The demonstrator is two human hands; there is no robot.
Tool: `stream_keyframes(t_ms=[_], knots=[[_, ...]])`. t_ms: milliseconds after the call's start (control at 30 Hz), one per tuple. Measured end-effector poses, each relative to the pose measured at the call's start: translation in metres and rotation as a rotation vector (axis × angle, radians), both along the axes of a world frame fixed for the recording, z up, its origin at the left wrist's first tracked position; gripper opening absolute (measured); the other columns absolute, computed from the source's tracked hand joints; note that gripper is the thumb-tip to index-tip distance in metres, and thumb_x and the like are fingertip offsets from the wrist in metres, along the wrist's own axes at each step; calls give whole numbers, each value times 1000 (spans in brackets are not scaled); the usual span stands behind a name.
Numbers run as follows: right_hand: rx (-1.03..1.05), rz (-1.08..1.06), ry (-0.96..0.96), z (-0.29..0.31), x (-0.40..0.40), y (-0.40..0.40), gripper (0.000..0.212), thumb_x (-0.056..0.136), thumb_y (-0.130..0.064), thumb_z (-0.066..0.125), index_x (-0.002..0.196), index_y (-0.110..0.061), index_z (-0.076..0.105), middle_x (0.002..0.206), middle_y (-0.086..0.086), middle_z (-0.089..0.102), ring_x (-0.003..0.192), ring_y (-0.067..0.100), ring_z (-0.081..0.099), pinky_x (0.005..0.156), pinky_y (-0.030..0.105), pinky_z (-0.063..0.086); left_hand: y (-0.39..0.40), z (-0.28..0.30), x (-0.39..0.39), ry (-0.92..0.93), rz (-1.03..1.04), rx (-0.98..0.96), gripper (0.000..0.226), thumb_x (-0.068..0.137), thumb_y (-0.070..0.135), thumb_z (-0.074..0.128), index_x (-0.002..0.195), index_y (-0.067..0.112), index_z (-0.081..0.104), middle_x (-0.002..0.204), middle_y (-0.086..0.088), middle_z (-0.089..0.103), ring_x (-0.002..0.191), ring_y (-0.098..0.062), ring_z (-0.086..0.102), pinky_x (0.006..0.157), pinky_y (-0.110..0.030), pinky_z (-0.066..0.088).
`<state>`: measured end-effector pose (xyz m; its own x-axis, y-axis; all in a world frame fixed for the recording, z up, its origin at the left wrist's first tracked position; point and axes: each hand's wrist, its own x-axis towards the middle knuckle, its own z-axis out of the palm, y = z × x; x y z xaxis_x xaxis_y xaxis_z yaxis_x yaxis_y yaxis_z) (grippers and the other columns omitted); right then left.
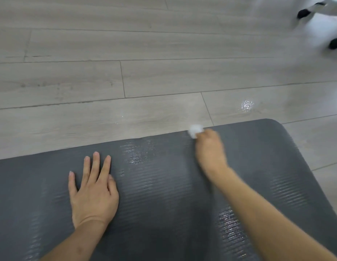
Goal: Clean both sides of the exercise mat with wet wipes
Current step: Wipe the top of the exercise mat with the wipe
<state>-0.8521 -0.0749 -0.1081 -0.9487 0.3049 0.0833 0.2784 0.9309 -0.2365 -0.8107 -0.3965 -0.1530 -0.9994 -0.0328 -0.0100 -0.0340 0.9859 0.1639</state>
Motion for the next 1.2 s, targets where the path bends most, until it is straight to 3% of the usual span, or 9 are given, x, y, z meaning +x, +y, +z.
stream_keyframes(t_ms=[133,233,333,500,600,800,1033,1100,1200], knots=[[1,-307,30,9,13,26,14,86,3,53,90,0,66,87,13,54,80,34,53,65,30,32,1,1,0,-14,3,1,62,101,38,17,162,32,27,170,11,13,158,-9,8,128,-51,4],[-238,61,-24,8,20,-109,17,83,2,53,89,-11,62,82,2,53,73,17,49,64,28,38,0,2,0,-4,0,6,63,100,38,18,161,31,29,170,11,14,158,-9,9,128,-51,5],[-255,449,-45,-4,42,-159,34,79,3,54,110,-6,63,100,11,57,89,29,52,67,35,46,-1,1,2,10,-8,6,62,100,37,22,160,29,33,169,9,17,158,-11,13,128,-51,7],[2,-80,26,-3,43,23,21,88,-3,50,103,0,65,93,11,51,84,35,52,68,31,34,1,4,0,-5,1,-18,61,101,38,18,161,31,25,169,10,14,158,-11,11,128,-51,6],[-46,-306,67,0,43,8,18,86,3,53,98,-2,65,94,11,55,85,32,54,71,27,32,2,4,0,-17,-4,-19,60,101,39,16,160,33,19,170,10,11,159,-10,9,128,-51,6],[-207,424,28,-10,60,-181,27,80,-8,45,97,-9,66,90,8,58,80,26,56,58,31,51,-1,2,0,-7,-18,-14,61,100,37,20,161,32,30,169,10,13,158,-10,11,128,-51,7],[-45,-225,84,1,69,30,21,91,-1,49,103,-12,62,85,-2,43,81,32,51,69,30,30,1,3,0,-19,-13,-34,61,101,39,17,161,32,24,170,10,12,159,-11,10,128,-51,7],[-54,-305,139,-5,61,-11,30,82,7,46,95,-15,61,84,0,49,81,29,53,69,33,36,1,4,1,-25,-18,-29,61,101,39,15,162,33,23,170,10,10,159,-11,8,129,-51,6],[-211,84,109,-20,63,-138,37,80,3,48,108,-11,66,110,7,64,100,25,59,90,32,50,0,5,1,-13,-25,-6,61,102,40,16,161,32,27,170,9,12,159,-12,10,128,-51,6]])
